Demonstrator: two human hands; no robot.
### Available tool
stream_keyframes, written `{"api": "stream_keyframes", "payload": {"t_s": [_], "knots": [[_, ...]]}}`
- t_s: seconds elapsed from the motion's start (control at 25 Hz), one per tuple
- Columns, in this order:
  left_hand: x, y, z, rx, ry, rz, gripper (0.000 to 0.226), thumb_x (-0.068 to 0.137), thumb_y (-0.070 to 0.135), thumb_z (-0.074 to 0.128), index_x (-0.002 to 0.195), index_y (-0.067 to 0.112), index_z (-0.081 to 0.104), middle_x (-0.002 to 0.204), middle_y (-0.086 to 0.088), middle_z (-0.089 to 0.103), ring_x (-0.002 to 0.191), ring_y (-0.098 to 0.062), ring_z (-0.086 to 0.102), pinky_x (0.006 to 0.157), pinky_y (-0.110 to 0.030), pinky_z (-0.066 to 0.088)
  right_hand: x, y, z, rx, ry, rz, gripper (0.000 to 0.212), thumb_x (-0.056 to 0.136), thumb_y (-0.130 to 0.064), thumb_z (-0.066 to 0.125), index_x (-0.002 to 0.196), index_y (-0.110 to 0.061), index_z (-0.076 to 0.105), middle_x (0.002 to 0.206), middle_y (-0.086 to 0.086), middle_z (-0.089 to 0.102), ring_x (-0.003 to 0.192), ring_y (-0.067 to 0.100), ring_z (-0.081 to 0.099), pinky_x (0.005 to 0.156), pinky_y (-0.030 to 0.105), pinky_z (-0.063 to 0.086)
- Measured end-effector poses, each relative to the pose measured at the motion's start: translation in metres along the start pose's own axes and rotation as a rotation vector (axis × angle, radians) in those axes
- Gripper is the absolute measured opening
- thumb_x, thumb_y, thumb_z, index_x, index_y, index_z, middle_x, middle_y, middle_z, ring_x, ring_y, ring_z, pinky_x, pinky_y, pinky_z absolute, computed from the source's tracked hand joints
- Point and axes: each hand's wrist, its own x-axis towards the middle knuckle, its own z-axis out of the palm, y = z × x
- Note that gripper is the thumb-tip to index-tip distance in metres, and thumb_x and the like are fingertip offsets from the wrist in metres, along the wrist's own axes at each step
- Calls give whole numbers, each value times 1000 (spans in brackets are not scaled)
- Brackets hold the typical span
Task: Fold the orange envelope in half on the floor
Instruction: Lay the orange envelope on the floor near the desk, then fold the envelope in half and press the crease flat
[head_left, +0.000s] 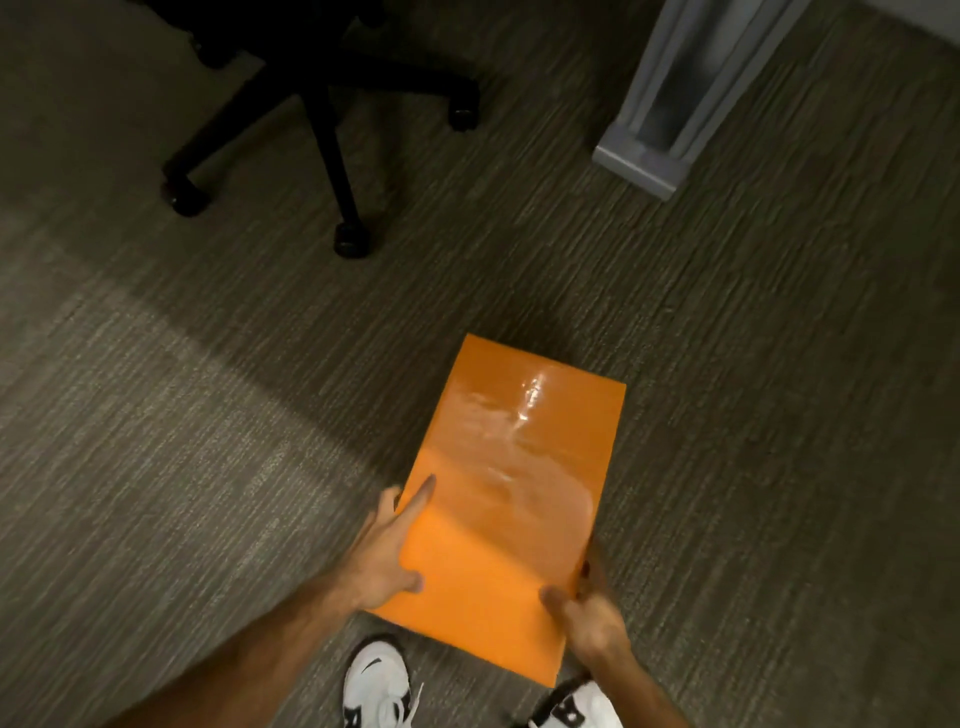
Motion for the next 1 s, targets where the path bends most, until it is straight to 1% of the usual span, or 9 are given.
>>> {"api": "stream_keyframes", "payload": {"t_s": [0.12, 0.28, 0.4, 0.52, 0.6, 0.68, 0.76, 0.88, 1.0], "knots": [[15, 48, -12, 34, 40, 29, 136, 56, 28, 88, 145, 63, -10, 152, 0, 9, 133, -31, 37, 101, -37, 46, 7, -24, -48, 92, 27, -43, 97, 79, 9, 73, 155, -20, 21, 144, 14, 51, 124, 33, 55, 102, 53, 47], [50, 122, -25, 58, 39, 45, 136, 57, 30, 89, 150, 55, -7, 150, -9, 14, 131, -34, 41, 105, -30, 40, 19, -65, -114, 148, 96, -138, 91, 74, 21, 70, 149, -9, 29, 136, 24, 55, 112, 32, 58, 89, 41, 49], [107, 158, -27, 61, 45, 94, 134, 59, 32, 88, 152, 50, -7, 154, -11, 10, 138, -34, 32, 109, -34, 35, 57, -83, -148, 262, 156, -176, 92, 74, 30, 62, 151, -3, 23, 144, 28, 45, 124, 38, 52, 89, 44, 47], [180, 187, -28, 109, 77, 203, 130, 61, 31, 87, 154, 44, -2, 155, -15, 12, 141, -34, 27, 114, -34, 29, 105, -97, -179, 386, 194, -246, 91, 75, 36, 52, 152, -2, 20, 146, 31, 41, 122, 35, 49, 82, 38, 52], [225, 211, -33, 147, 123, 247, 127, 62, 31, 88, 154, 46, 1, 158, -14, 10, 143, -35, 26, 115, -38, 29, 141, -105, -198, 372, 261, -281, 91, 77, 34, 54, 152, -2, 18, 146, 33, 40, 124, 43, 49, 84, 42, 52], [262, 235, -40, 171, 155, 272, 124, 63, 30, 88, 149, 56, 2, 160, -7, 7, 144, -34, 24, 114, -43, 31, 178, -110, -218, 375, 310, -272, 92, 80, 29, 57, 154, -6, 16, 148, 33, 38, 124, 47, 49, 92, 56, 47], [292, 251, -46, 140, 149, 280, 120, 64, 28, 88, 142, 65, 6, 161, 2, 6, 144, -33, 24, 108, -52, 35, 207, -111, -230, 385, 294, -269, 93, 84, 25, 55, 156, -14, 12, 148, 33, 38, 121, 47, 51, 91, 60, 47], [322, 264, -48, 150, 117, 328, 113, 66, 33, 86, 140, 68, 8, 162, 7, 5, 144, -33, 24, 104, -59, 40, 239, -104, -239, 458, 279, -325, 91, 86, 25, 48, 156, -19, 10, 147, 35, 36, 124, 60, 42, 95, 71, 40], [340, 265, -35, 226, 111, 334, 107, 73, 46, 77, 144, 64, 0, 163, 5, -3, 147, -34, 16, 109, -60, 34, 256, -97, -239, 320, 323, -392, 85, 93, 11, 52, 157, -21, 7, 141, 42, 36, 107, 49, 54, 86, 62, 48]]}}
